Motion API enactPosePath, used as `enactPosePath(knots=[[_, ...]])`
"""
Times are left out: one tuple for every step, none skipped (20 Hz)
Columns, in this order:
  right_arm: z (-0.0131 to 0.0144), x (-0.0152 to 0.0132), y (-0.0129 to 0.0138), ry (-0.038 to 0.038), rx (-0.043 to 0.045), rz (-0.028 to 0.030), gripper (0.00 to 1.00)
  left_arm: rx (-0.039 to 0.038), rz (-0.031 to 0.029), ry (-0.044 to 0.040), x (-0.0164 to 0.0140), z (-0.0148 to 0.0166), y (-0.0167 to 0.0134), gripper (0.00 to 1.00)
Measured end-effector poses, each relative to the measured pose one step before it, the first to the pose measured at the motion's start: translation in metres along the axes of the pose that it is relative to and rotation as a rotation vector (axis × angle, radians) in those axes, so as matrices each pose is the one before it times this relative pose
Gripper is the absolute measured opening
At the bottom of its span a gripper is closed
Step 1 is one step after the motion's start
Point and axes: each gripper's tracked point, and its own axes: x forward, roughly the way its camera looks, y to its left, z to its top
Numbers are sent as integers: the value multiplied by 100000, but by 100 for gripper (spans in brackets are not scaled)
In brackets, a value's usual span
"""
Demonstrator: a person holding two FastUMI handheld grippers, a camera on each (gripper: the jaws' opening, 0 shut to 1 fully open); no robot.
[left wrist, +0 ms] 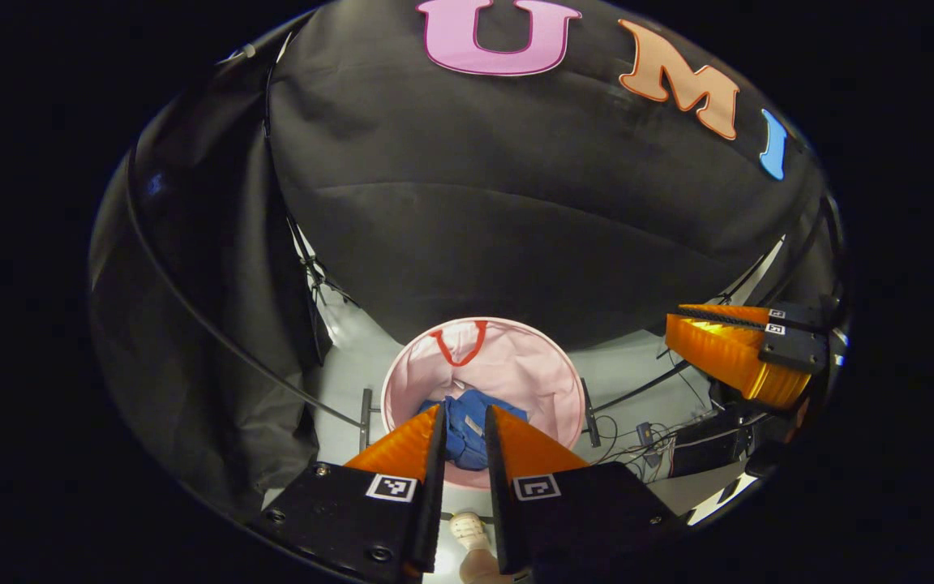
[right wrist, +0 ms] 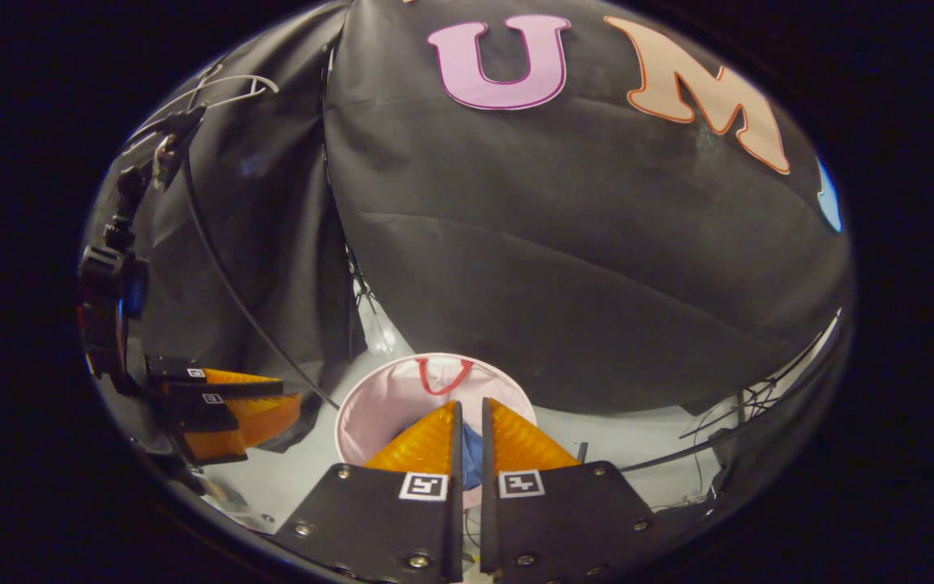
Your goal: Grasp the clothes on the hanger with both hands and then place them into the laundry hamper below.
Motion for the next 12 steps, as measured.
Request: enactPosePath(knots=[[68, -31, -14, -380, 64, -88, 9, -110, -98, -448, -209, 179, -75, 31], [123, -60, -26, -236, 78, -73, 9, -39, 35, -290, -212, 219, -53, 29], [60, -208, -45, -314, 154, 32, 9, 45, 33, -686, -109, 228, -53, 32], [109, -92, -40, -172, 31, -138, 9, 40, 25, -584, -118, 309, -111, 30], [33, -194, -42, -364, 159, -85, 9, 9, -109, -894, -158, 233, -66, 29], [127, -88, -64, -268, 295, -88, 9, -39, -186, -815, -124, 334, -80, 32], [8, -120, -46, -349, 257, -111, 9, -52, -29, -459, -204, 204, -112, 31], [135, -111, -57, -285, 51, -140, 9, -83, 12, -892, -258, 376, -55, 29], [28, -195, -5, -341, -10, -6, 9, -23, 44, -1123, -198, 457, -178, 32], [223, -265, -9, -657, -63, -32, 9, 32, -350, -1437, -317, 633, -203, 32], [194, -309, -17, -840, -164, -229, 9, -46, -648, -1603, -292, 459, -337, 32], [388, -377, -46, -1100, -4, -143, 9, -19, -454, -1537, -184, 595, -205, 29]])
